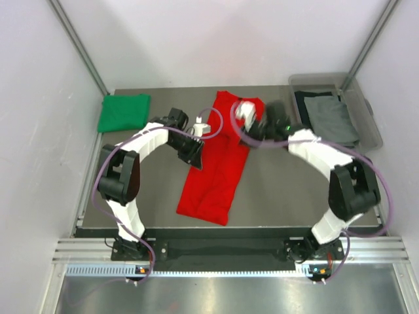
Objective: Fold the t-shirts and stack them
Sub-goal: Fold the tshirt
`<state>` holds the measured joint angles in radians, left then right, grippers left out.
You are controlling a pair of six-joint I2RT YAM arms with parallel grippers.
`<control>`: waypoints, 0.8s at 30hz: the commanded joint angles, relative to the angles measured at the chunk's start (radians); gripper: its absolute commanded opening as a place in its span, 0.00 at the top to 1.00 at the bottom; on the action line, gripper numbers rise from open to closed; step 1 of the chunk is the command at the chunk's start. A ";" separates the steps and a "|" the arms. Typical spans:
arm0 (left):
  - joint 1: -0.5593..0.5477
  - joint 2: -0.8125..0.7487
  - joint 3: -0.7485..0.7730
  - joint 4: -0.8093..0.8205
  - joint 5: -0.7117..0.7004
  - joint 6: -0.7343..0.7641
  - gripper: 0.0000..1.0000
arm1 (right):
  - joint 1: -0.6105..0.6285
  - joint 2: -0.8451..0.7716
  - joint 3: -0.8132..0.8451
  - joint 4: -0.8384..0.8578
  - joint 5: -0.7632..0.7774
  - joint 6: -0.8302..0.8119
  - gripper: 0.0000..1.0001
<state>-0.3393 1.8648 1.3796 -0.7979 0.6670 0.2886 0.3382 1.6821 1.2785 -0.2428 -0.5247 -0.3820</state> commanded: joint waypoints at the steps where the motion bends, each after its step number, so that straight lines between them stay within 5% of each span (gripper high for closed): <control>1: 0.016 -0.064 -0.031 -0.026 -0.090 0.069 0.66 | 0.119 -0.145 -0.186 -0.113 -0.112 -0.253 0.73; 12: 0.111 0.008 -0.114 -0.095 -0.093 0.153 0.77 | 0.553 -0.257 -0.357 -0.162 0.005 -0.317 0.74; 24: 0.177 0.016 -0.139 -0.106 -0.041 0.169 0.77 | 0.765 -0.085 -0.258 -0.161 0.054 -0.320 0.77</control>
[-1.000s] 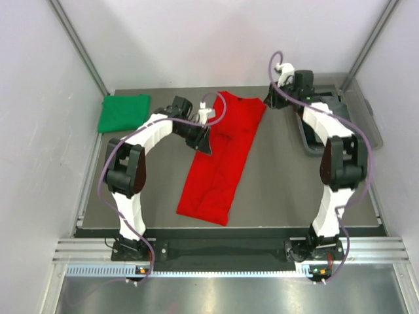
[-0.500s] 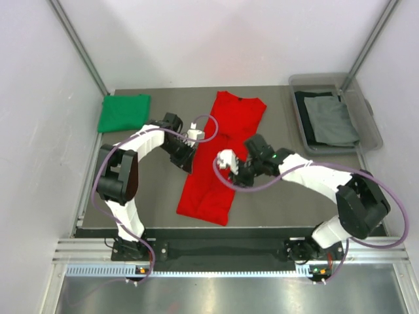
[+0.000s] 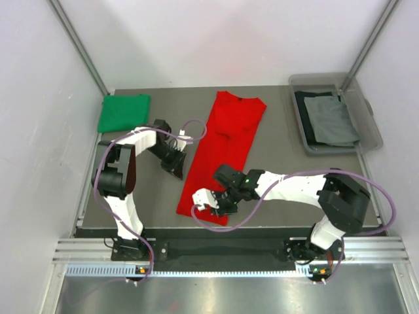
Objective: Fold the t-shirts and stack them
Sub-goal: Fold the tshirt
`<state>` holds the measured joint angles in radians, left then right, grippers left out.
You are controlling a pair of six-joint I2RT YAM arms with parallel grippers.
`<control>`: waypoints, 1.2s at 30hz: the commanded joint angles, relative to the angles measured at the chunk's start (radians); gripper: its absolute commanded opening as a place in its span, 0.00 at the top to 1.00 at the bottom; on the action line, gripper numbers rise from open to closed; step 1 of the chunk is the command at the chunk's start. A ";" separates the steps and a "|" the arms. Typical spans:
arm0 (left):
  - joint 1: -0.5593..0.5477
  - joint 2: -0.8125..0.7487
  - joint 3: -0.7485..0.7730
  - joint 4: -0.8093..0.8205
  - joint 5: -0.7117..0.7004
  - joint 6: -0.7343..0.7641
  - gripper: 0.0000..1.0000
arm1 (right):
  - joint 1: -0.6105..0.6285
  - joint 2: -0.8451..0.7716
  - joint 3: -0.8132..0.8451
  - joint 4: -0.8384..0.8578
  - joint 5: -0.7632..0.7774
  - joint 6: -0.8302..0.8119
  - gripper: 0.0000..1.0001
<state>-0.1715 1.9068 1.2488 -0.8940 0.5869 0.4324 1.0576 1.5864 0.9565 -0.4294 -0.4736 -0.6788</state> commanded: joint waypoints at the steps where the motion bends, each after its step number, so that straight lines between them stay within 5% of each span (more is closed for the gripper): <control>1: 0.018 -0.025 -0.006 -0.008 0.039 0.025 0.77 | 0.057 0.023 0.070 0.023 0.019 -0.031 0.77; 20: 0.067 -0.034 -0.014 -0.003 0.085 0.025 0.77 | 0.133 0.129 0.097 0.024 0.124 -0.031 0.78; 28: 0.078 -0.032 -0.015 0.000 0.088 0.023 0.77 | 0.142 0.129 0.082 0.035 0.161 -0.027 1.00; 36: 0.079 -0.034 -0.006 -0.006 0.091 0.022 0.77 | 0.208 0.095 0.093 -0.014 0.158 -0.036 1.00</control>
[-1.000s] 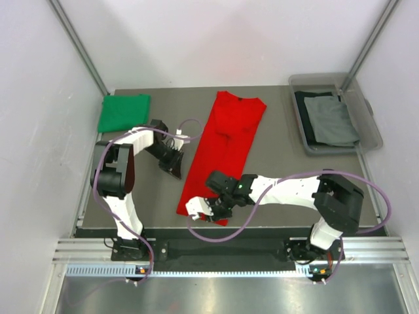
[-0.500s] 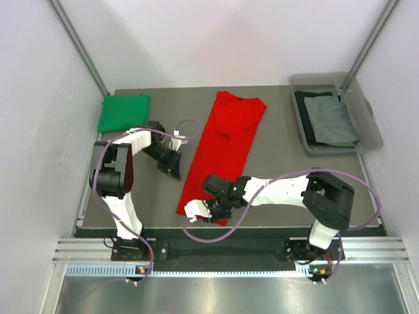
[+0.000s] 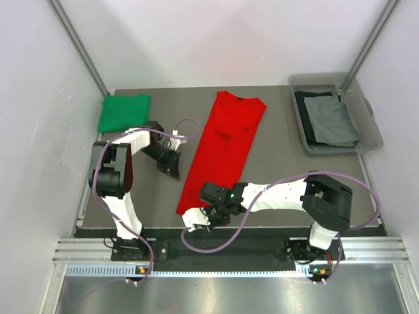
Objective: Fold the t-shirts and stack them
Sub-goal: Fold the tshirt
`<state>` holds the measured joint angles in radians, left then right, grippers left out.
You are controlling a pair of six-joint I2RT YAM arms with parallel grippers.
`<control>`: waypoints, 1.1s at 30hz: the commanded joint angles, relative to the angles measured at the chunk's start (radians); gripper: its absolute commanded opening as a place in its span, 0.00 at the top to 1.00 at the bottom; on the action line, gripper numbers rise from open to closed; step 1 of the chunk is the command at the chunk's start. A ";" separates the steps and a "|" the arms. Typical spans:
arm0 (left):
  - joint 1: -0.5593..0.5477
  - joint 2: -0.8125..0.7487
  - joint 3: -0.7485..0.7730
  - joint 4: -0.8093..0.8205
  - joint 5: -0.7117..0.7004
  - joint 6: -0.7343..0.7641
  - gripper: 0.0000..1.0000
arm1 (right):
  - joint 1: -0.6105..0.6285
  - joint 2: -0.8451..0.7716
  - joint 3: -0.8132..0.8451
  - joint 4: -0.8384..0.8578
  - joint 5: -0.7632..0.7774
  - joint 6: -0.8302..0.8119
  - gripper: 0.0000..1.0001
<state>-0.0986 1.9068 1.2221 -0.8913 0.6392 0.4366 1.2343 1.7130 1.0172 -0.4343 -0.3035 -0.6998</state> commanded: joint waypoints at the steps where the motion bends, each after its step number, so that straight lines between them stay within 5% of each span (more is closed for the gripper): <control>1: 0.007 -0.037 0.019 -0.011 0.037 0.019 0.77 | 0.034 -0.030 0.032 -0.014 -0.013 -0.017 1.00; 8: 0.013 -0.043 0.016 -0.011 0.034 0.021 0.77 | 0.047 -0.032 0.020 -0.015 -0.014 -0.020 1.00; 11: 0.013 -0.040 0.022 -0.014 0.039 0.016 0.75 | 0.047 -0.038 0.012 -0.003 -0.009 -0.010 0.92; 14: 0.028 -0.067 0.039 -0.015 0.048 -0.016 0.63 | 0.042 -0.065 0.024 0.000 0.013 0.016 0.86; 17: 0.120 -0.114 0.060 0.008 0.086 -0.128 0.41 | -0.004 -0.166 0.046 0.002 0.066 0.054 0.70; 22: 0.178 -0.052 0.187 -0.190 0.178 -0.104 0.28 | -0.305 -0.256 0.086 0.014 -0.103 0.349 0.64; 27: 0.178 0.079 0.185 -0.429 0.350 0.039 0.27 | -0.530 -0.293 -0.058 0.046 -0.388 0.684 0.55; 30: 0.172 0.077 0.117 -0.371 0.300 -0.001 0.15 | -0.590 -0.308 -0.205 0.135 -0.456 0.897 0.47; 33: 0.169 0.037 0.030 -0.284 0.275 -0.070 0.01 | -0.604 -0.293 -0.290 0.231 -0.476 1.035 0.53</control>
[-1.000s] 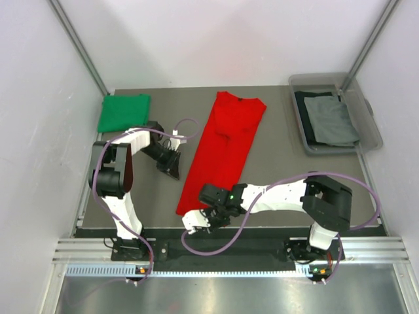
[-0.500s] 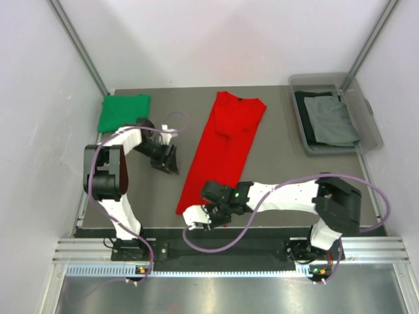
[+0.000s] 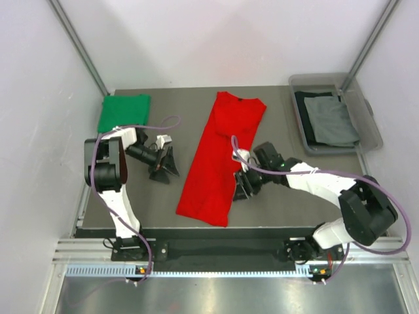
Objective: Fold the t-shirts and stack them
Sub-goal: Fold the tshirt
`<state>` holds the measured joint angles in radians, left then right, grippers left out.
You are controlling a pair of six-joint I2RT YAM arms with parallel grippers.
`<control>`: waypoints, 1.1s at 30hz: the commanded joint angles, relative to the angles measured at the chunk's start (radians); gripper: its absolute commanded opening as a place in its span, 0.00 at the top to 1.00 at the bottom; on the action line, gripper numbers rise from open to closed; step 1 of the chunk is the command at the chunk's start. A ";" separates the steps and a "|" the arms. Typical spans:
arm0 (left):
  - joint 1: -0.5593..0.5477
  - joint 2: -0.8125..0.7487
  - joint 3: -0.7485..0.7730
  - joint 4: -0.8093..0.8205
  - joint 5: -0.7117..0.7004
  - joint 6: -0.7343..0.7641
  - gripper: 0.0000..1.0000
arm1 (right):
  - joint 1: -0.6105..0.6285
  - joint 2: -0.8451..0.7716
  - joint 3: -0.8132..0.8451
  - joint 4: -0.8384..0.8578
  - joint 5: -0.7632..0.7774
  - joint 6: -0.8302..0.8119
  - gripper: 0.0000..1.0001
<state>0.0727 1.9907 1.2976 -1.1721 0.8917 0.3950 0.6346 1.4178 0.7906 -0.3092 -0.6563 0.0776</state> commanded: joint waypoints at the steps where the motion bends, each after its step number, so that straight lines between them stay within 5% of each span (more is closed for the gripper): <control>1: -0.005 -0.065 -0.082 0.065 0.004 -0.089 0.01 | -0.006 0.016 -0.070 0.123 -0.120 0.289 0.52; 5: -0.030 -0.186 -0.165 0.210 -0.166 -0.240 0.01 | -0.007 0.095 -0.036 0.199 -0.195 0.327 0.53; 9: -0.097 -0.382 -0.266 0.402 -0.527 -0.471 0.02 | -0.018 0.101 0.009 0.208 -0.195 0.298 0.49; 16: -0.099 -0.622 -0.353 0.494 -0.635 -0.591 0.01 | -0.039 0.093 -0.077 0.180 -0.154 0.387 0.50; 17: -0.090 -0.624 -0.348 0.490 -0.488 -0.570 0.02 | -0.038 0.099 -0.086 0.182 -0.148 0.399 0.50; 20: -0.080 -0.551 -0.333 0.460 -0.310 -0.502 0.32 | -0.036 0.113 -0.157 0.246 -0.111 0.491 0.50; 23: -0.079 -0.509 -0.313 0.408 -0.378 -0.479 0.34 | -0.030 0.121 -0.179 0.278 -0.112 0.537 0.49; 33: -0.079 -0.355 -0.365 0.299 -0.234 -0.508 0.27 | 0.111 0.222 -0.165 0.302 -0.075 0.633 0.50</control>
<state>-0.0093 1.6627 0.9779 -0.8383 0.5831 -0.0849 0.6998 1.6081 0.6044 -0.0360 -0.7609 0.6682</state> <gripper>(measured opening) 0.726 0.508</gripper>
